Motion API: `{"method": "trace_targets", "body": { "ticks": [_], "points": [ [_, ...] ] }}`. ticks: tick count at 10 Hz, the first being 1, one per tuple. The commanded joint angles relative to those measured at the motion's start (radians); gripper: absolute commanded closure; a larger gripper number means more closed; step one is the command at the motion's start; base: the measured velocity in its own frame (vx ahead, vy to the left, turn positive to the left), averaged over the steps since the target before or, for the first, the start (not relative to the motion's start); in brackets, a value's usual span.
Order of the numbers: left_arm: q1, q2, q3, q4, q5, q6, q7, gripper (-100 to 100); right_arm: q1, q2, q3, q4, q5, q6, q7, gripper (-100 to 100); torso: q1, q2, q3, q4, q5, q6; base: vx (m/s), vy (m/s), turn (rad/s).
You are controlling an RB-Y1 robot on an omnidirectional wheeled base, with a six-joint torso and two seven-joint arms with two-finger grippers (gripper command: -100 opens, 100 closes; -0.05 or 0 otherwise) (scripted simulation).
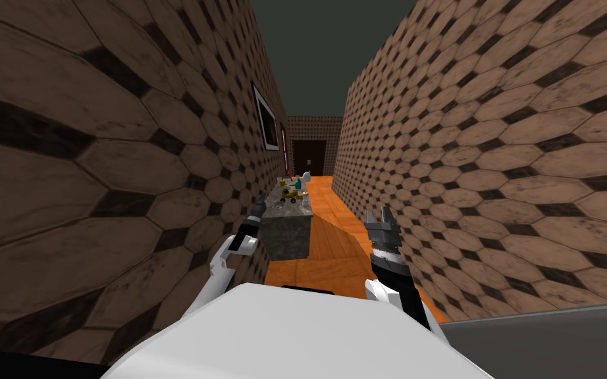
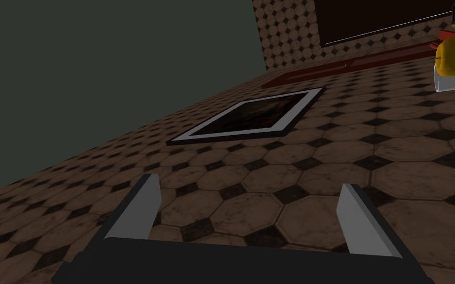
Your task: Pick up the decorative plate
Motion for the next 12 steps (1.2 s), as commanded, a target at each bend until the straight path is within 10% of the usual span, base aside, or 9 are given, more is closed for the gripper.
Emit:
{"method": "trace_targets", "body": {
  "ticks": [1, 12],
  "points": [
    [-0.05, 0.019, 0.011, 0.05, 0.008, 0.05, 0.014, -100, 0.0, 0.0, 0.0, 0.0, 0.0, 0.0, 0.0, 0, 0.0, 0.0, 0.0, 0.0, 0.0, 0.0, -0.08, -0.041, 0.071],
    [-0.329, 0.07, 0.046, 0.345, 0.039, 0.32, 0.07, -100, 0.0, 0.0, 0.0, 0.0, 0.0, 0.0, 0.0, 0, 0.001, -0.004, -0.002, -0.001, 0.0, 0.0, -0.04, -0.044, 0.052]
  ]
}}
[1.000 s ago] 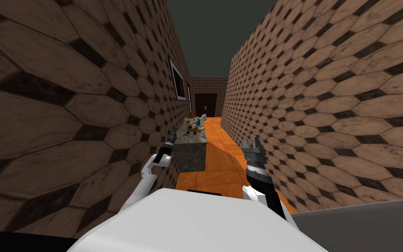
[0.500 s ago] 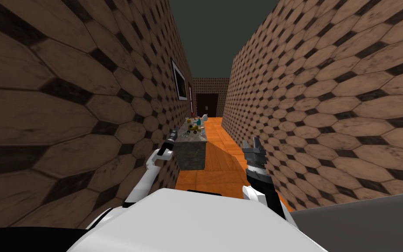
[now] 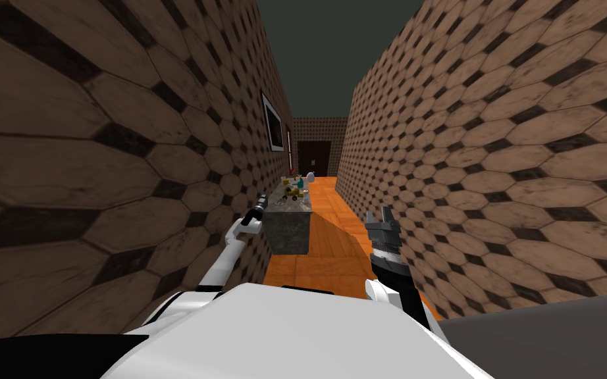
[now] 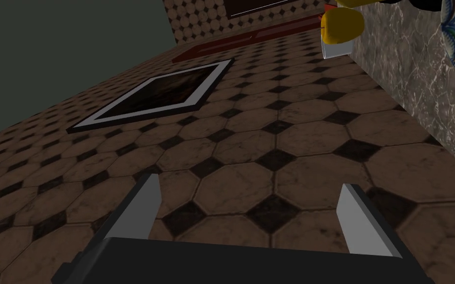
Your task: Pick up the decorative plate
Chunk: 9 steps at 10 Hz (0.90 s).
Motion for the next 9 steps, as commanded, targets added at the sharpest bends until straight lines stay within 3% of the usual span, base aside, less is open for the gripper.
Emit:
{"method": "trace_targets", "body": {
  "ticks": [1, 2, 4, 7, 9],
  "points": [
    [-0.038, 0.0, 0.003, 0.047, 0.001, 0.049, 0.005, -100, 0.0, 0.0, 0.0, 0.0, 0.0, 0.0, 0.0, 0, 0.0, 0.0, 0.0, 0.0, 0.0, 0.0, -0.017, -0.041, 0.046],
    [-0.075, 0.006, 0.009, 0.085, 0.007, 0.074, 0.017, -100, 0.0, 0.0, 0.0, 0.0, 0.0, 0.0, 0.0, 0, 0.0, 0.0, 0.0, 0.0, 0.0, 0.0, -0.019, -0.043, 0.08],
    [-0.092, 0.006, 0.009, 0.107, 0.007, 0.111, 0.017, -100, 0.0, 0.0, 0.0, 0.0, 0.0, 0.0, 0.0, 0, 0.0, -0.001, 0.0, 0.0, 0.0, 0.0, -0.008, -0.029, 0.026],
    [-0.186, 0.013, 0.019, 0.204, 0.019, 0.205, 0.04, -100, 0.0, 0.0, 0.0, 0.0, 0.0, 0.0, 0.0, 0, 0.001, -0.002, -0.001, -0.001, 0.0, 0.0, 0.006, -0.032, 0.087],
    [-0.2, 0.013, 0.019, 0.227, 0.019, 0.239, 0.04, -100, 0.0, 0.0, 0.0, 0.0, 0.0, 0.0, 0.0, 0, 0.001, -0.002, -0.001, -0.001, 0.0, 0.0, 0.006, -0.027, 0.015]
  ]
}}
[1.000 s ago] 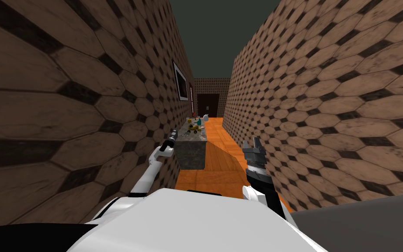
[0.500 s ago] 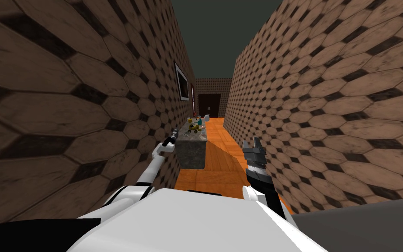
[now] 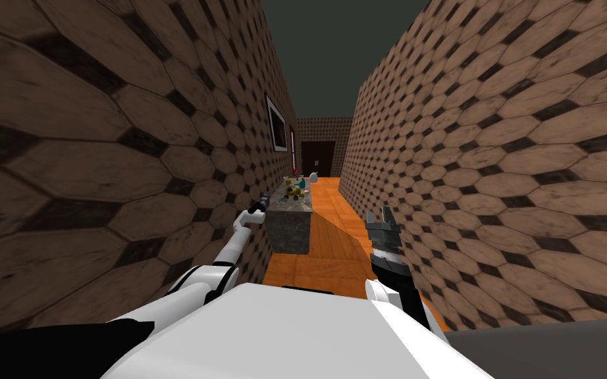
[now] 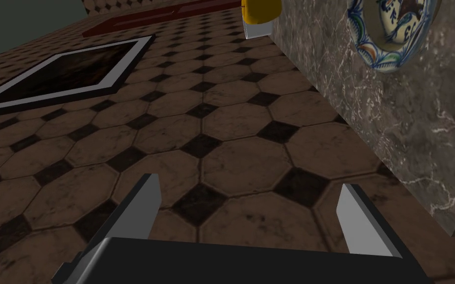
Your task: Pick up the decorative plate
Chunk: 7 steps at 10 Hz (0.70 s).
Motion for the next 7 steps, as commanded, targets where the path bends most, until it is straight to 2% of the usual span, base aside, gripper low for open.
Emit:
{"method": "trace_targets", "body": {
  "ticks": [1, 2, 3, 5, 6, 7],
  "points": [
    [-0.05, 0.001, 0.005, 0.05, 0.006, 0.05, 0.012, -100, 0.0, 0.0, 0.0, 0.0, 0.0, 0.0, 0.0, 0, 0.0, 0.0, 0.0, 0.0, 0.0, 0.0, 0.019, -0.023, 0.108],
    [-0.053, 0.001, 0.005, 0.056, 0.006, 0.074, 0.012, -100, 0.0, 0.0, 0.0, 0.0, 0.0, 0.0, 0.0, 0, 0.0, -0.001, 0.0, 0.0, 0.0, 0.0, 0.026, -0.027, 0.058],
    [-0.097, 0.002, 0.008, 0.1, 0.011, 0.102, 0.023, -100, 0.0, 0.0, 0.0, 0.0, 0.0, 0.0, 0.0, 0, 0.0, -0.001, -0.001, 0.0, 0.0, 0.0, 0.039, -0.033, 0.105],
    [-0.104, 0.002, 0.008, 0.114, 0.011, 0.145, 0.023, -100, 0.0, 0.0, 0.0, 0.0, 0.0, 0.0, 0.0, 0, 0.0, -0.002, -0.001, 0.0, 0.0, 0.0, 0.024, -0.021, 0.023],
    [-0.15, 0.001, 0.011, 0.156, 0.017, 0.186, 0.034, -100, 0.0, 0.0, 0.0, 0.0, 0.0, 0.0, 0.0, 0, 0.0, -0.001, -0.001, 0.0, 0.0, 0.0, 0.031, -0.025, 0.096],
    [-0.154, 0.001, 0.011, 0.17, 0.017, 0.212, 0.034, -100, 0.0, 0.0, 0.0, 0.0, 0.0, 0.0, 0.0, 0, 0.0, -0.002, -0.001, 0.0, 0.0, 0.0, 0.038, -0.028, 0.07]
  ]
}}
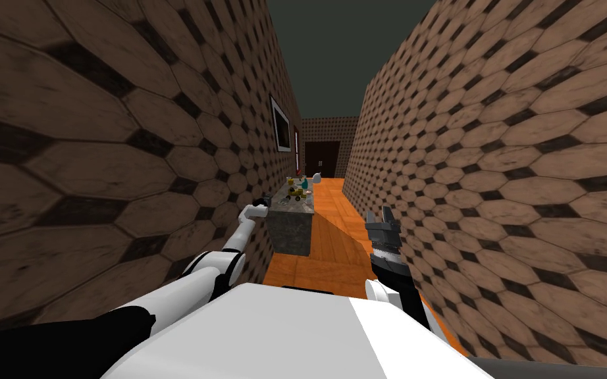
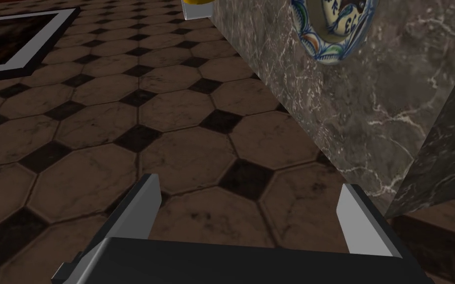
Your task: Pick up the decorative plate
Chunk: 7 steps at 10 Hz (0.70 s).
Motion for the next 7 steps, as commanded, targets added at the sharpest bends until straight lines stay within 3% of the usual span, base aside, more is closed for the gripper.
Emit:
{"method": "trace_targets", "body": {
  "ticks": [1, 3, 6, 7],
  "points": [
    [-0.05, 0.0, 0.002, 0.05, 0.008, 0.05, 0.012, -100, 0.0, 0.0, 0.0, 0.0, 0.0, 0.0, 0.0, 0, 0.0, 0.0, 0.0, 0.0, 0.0, 0.0, 0.062, -0.032, 0.117],
    [-0.062, 0.0, 0.002, 0.079, 0.008, 0.084, 0.012, -100, 0.0, 0.0, 0.0, 0.0, 0.0, 0.0, 0.0, 0, 0.0, -0.001, -0.001, 0.0, 0.0, 0.0, 0.038, -0.016, 0.019],
    [-0.152, -0.011, 0.006, 0.177, 0.018, 0.174, 0.033, -100, 0.0, 0.0, 0.0, 0.0, 0.0, 0.0, 0.0, 0, 0.0, -0.001, -0.001, 0.0, 0.0, 0.0, 0.059, -0.02, 0.099],
    [-0.154, -0.011, 0.006, 0.184, 0.018, 0.203, 0.033, -100, 0.0, 0.0, 0.0, 0.0, 0.0, 0.0, 0.0, 0, 0.001, -0.003, -0.001, 0.0, 0.0, 0.0, 0.073, -0.016, 0.052]
  ]
}}
